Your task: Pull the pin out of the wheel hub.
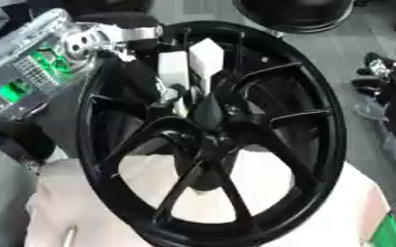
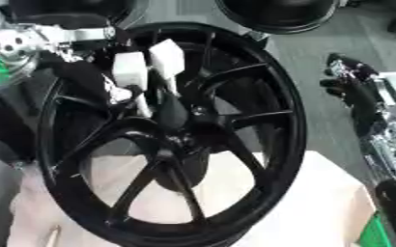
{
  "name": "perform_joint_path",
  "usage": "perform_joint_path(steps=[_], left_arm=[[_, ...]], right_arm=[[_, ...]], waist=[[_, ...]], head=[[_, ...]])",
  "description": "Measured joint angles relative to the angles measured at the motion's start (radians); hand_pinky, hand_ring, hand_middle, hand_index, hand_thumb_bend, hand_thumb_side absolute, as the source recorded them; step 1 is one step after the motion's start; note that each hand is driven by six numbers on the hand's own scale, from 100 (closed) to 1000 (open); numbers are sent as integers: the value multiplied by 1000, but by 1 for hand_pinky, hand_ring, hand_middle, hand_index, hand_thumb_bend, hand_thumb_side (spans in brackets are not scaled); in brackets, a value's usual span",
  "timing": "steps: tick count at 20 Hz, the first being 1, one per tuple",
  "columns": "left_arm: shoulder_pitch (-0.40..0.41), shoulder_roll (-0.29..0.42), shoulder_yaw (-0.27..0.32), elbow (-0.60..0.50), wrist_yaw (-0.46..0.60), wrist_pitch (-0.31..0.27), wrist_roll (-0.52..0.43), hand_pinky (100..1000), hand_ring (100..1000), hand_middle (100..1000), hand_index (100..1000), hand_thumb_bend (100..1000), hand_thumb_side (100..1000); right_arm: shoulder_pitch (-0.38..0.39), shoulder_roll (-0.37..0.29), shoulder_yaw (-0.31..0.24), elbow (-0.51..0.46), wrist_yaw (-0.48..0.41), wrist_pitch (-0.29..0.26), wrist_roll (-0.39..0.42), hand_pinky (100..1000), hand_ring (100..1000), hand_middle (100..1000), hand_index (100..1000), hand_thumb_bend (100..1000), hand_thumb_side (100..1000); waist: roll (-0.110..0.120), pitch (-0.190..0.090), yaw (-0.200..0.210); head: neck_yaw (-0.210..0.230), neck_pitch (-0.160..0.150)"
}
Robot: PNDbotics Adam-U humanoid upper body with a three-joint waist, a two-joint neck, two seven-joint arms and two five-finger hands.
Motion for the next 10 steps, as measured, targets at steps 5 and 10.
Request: perform_joint_path(steps=[5,10], left_arm=[[40,110,111,-131,5,-10,-10,705,615,525,434,145,100],[153,228,328,-246,65,12,24,704,612,522,423,128,100]], right_arm=[[2,-1,0,0,0,0,0,816,682,647,816,200,492],[3,-2,-11,0,-4,-7,-19,816,678,643,817,201,486]], waist=[[2,0,7],[-1,-1,21]], head=[[-11,1],[-28,6]])
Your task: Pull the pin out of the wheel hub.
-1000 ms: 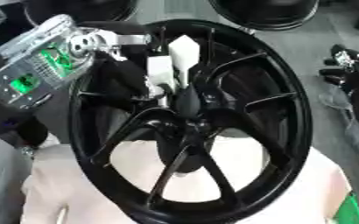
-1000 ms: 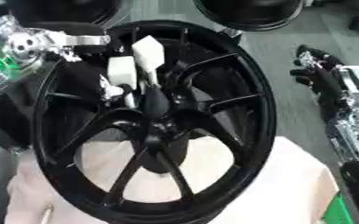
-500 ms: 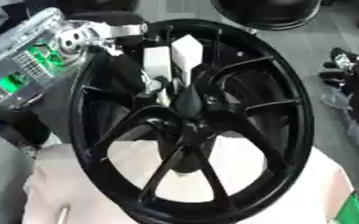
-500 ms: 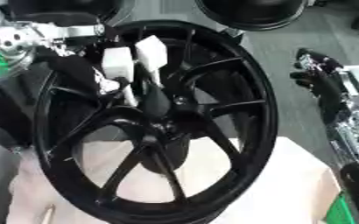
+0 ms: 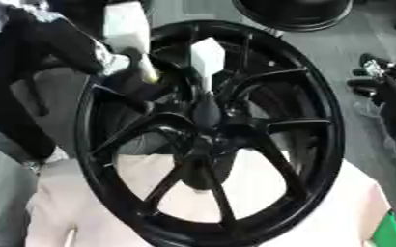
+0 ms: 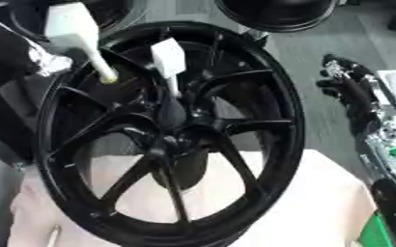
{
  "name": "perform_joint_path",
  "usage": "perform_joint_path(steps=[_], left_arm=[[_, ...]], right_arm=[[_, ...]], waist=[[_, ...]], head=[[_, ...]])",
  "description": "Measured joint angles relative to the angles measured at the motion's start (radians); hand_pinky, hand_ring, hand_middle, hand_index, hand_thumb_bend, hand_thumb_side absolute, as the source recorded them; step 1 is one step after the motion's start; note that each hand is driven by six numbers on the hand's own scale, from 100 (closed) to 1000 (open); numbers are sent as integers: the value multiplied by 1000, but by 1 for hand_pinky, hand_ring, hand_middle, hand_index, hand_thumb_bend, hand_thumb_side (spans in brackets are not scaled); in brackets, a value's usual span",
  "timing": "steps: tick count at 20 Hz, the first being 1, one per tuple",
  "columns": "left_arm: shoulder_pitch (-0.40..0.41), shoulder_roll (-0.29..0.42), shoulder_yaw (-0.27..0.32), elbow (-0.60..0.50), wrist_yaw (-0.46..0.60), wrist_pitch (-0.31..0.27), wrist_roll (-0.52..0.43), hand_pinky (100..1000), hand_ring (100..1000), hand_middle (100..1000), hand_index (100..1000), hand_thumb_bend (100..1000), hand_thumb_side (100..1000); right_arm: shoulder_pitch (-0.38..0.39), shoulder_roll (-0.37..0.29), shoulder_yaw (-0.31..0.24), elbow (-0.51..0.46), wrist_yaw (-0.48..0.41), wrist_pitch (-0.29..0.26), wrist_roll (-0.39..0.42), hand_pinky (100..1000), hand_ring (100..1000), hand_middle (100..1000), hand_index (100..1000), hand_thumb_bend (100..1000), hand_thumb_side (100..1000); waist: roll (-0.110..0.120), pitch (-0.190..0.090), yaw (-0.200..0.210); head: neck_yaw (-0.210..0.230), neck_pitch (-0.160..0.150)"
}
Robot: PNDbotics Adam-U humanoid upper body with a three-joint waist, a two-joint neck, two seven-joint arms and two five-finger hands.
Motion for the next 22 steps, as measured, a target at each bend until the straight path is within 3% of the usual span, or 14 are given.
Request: perform_joint_path(steps=[4,6,7,9,11,12,13,14,15,16,20,21,22], left_arm=[[185,78,159,-17,62,-30,100,694,609,522,431,100,106],[314,95,234,-19,88,-30,171,700,616,536,438,100,147],[386,95,273,-18,104,-28,215,707,624,552,457,100,220],[526,89,343,-3,143,-30,316,724,652,586,544,100,274],[624,68,391,20,168,-45,415,773,724,694,714,330,364],[661,56,409,31,166,-59,457,788,749,737,747,396,393],[693,43,423,41,152,-73,491,828,800,823,841,595,550],[715,31,434,53,126,-86,517,850,818,846,881,694,651],[733,21,443,66,90,-92,533,860,825,855,906,896,934],[744,12,450,83,51,-91,542,862,824,853,909,972,1000],[757,-16,467,133,-60,-60,553,860,821,850,894,957,991],[757,-20,470,134,-74,-53,555,846,807,830,856,832,851],[756,-24,473,135,-82,-46,558,839,798,819,822,738,776]], right_arm=[[-1,-5,-11,0,-7,-2,-18,817,678,643,817,201,483],[-1,-7,-16,-2,-10,-4,-22,817,677,642,817,199,484],[-1,-7,-19,-3,-12,-4,-24,817,677,642,817,200,484],[0,-7,-26,-5,-14,-6,-31,817,677,642,817,209,479],[0,-7,-29,-7,-17,-8,-35,817,677,642,817,219,470],[0,-7,-32,-7,-19,-9,-37,817,678,643,818,221,466],[0,-7,-32,-7,-22,-9,-37,817,678,643,818,218,467],[0,-7,-32,-7,-22,-9,-37,817,678,643,818,217,470],[0,-7,-32,-7,-22,-10,-38,817,678,643,818,216,472],[0,-7,-32,-7,-23,-10,-38,817,677,643,818,215,472],[-1,-6,-32,-7,-23,-11,-39,817,678,643,818,222,460],[-1,-6,-32,-7,-23,-11,-39,817,677,643,818,221,462],[-1,-6,-32,-7,-23,-12,-39,817,677,643,818,220,464]], waist=[[-11,-4,12],[-20,-6,18],[-24,-6,24],[-32,-6,33],[-40,-5,37],[-42,-5,38],[-42,-4,38],[-43,-4,38],[-44,-4,38],[-46,-4,37],[-52,-4,30],[-51,-4,28],[-51,-4,26]], head=[[-11,-1],[-13,-4],[-15,-7],[-21,-13],[-24,-16],[-26,-16],[-27,-16],[-27,-16],[-27,-16],[-26,-16],[-26,-16],[-26,-16],[-25,-16]])
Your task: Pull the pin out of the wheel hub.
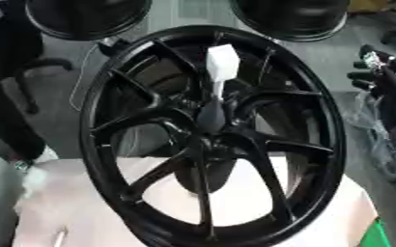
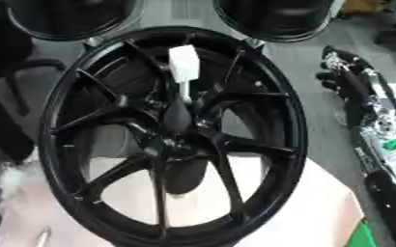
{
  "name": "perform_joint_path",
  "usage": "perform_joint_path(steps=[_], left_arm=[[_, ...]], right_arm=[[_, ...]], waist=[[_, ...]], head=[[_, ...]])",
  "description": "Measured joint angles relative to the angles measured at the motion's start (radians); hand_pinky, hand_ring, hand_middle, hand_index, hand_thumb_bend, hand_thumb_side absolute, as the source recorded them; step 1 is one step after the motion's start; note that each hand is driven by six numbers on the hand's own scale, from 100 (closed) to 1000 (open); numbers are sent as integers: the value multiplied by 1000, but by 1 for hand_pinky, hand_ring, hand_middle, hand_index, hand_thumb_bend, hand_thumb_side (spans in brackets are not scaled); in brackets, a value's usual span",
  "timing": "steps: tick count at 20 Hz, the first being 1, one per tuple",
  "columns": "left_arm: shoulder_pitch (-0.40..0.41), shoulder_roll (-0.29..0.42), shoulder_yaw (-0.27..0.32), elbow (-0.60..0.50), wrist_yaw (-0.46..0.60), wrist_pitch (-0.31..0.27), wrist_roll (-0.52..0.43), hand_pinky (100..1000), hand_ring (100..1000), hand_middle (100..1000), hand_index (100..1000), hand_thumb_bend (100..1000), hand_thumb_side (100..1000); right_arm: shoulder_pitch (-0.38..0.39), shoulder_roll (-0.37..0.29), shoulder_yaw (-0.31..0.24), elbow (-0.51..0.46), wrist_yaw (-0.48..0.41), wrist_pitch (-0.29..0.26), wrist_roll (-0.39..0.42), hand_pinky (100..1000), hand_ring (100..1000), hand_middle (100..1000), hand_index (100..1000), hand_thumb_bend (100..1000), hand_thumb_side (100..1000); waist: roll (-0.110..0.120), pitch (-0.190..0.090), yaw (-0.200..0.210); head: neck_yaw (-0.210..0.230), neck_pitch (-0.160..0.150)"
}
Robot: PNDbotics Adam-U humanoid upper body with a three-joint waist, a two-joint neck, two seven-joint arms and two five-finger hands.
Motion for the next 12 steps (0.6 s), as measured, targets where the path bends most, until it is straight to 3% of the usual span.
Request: perform_joint_path(steps=[1,2,3,6,8,11,12], left_arm=[[-1,-6,4,-1,-3,5,5,825,783,800,797,589,742],[-4,-13,8,-4,-1,8,12,813,770,783,788,533,745],[-5,-22,14,-12,14,8,27,779,745,755,793,394,769],[-23,-67,29,-42,180,-32,135,742,723,723,793,194,777],[-40,-109,30,-64,350,-96,254,728,694,678,764,190,788],[-63,-207,28,-79,575,-224,433,737,706,695,766,198,823],[-67,-245,24,-79,627,-262,480,750,727,725,782,156,733]], right_arm=[[0,0,0,0,0,0,0,817,677,643,818,219,467],[0,2,-1,0,0,0,0,817,677,643,818,218,468],[0,4,-1,0,-1,-1,0,817,677,643,818,218,468],[0,7,-6,0,-3,-2,-2,818,677,643,817,221,466],[-1,8,-6,0,-5,-2,-2,818,677,643,817,223,463],[-16,16,-5,-1,-7,-1,-2,818,678,644,817,227,459],[-24,20,-5,-1,-7,0,-2,818,678,645,817,240,477]], waist=[[1,0,-2],[2,0,-2],[3,-1,-2],[3,-1,-2],[4,-2,-2],[8,-3,-14],[9,-3,-20]], head=[[2,0],[3,0],[3,0],[5,0],[9,0],[31,1],[40,1]])
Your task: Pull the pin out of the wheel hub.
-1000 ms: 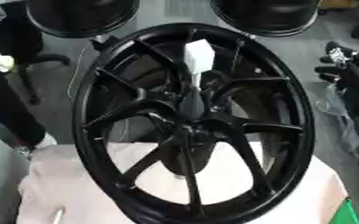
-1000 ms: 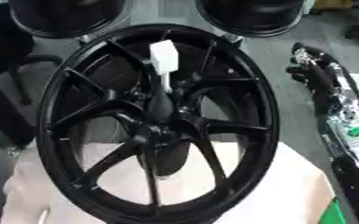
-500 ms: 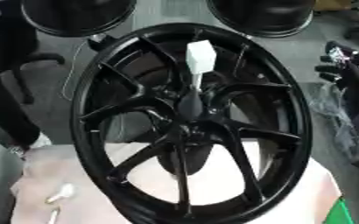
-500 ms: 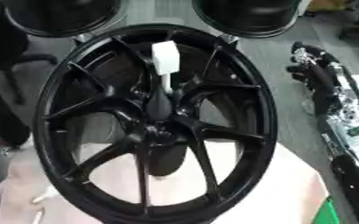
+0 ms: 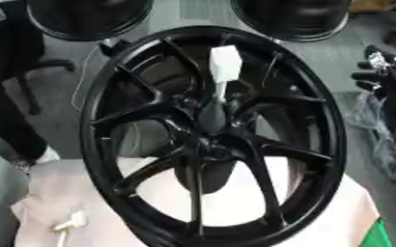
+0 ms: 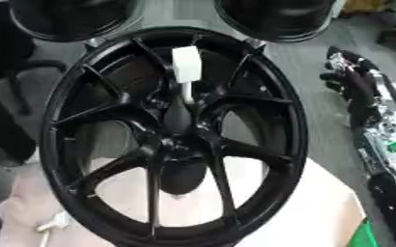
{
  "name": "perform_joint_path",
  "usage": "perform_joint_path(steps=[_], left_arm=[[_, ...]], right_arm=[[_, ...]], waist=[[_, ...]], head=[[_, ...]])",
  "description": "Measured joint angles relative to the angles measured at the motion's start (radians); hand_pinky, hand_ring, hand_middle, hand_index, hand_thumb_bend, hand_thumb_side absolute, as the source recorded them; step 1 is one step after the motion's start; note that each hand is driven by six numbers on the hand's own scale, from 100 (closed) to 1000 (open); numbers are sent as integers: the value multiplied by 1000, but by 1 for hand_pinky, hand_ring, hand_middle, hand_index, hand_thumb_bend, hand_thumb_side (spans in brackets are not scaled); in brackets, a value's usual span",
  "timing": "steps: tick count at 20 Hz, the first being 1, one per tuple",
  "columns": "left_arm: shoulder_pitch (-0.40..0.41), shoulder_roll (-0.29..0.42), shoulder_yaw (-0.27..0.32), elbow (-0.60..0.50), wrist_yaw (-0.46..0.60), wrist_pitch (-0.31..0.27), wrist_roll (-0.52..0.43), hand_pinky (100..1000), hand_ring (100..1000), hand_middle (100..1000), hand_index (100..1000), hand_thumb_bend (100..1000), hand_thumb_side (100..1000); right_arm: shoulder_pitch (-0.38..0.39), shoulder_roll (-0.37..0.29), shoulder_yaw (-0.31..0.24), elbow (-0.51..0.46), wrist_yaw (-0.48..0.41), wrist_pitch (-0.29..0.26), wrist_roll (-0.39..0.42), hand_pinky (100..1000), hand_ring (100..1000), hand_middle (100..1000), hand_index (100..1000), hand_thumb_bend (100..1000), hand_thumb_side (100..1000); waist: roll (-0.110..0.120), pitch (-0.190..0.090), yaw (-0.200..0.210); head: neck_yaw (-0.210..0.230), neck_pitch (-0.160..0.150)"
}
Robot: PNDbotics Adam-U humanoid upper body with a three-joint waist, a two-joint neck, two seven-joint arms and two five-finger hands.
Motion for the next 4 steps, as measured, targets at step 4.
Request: perform_joint_path(steps=[4], left_arm=[[0,-130,-13,26,84,-98,98,757,740,734,791,266,779]], right_arm=[[-23,13,0,-5,0,1,-1,818,679,646,818,235,452]], waist=[[-6,0,-8]], head=[[15,0]])
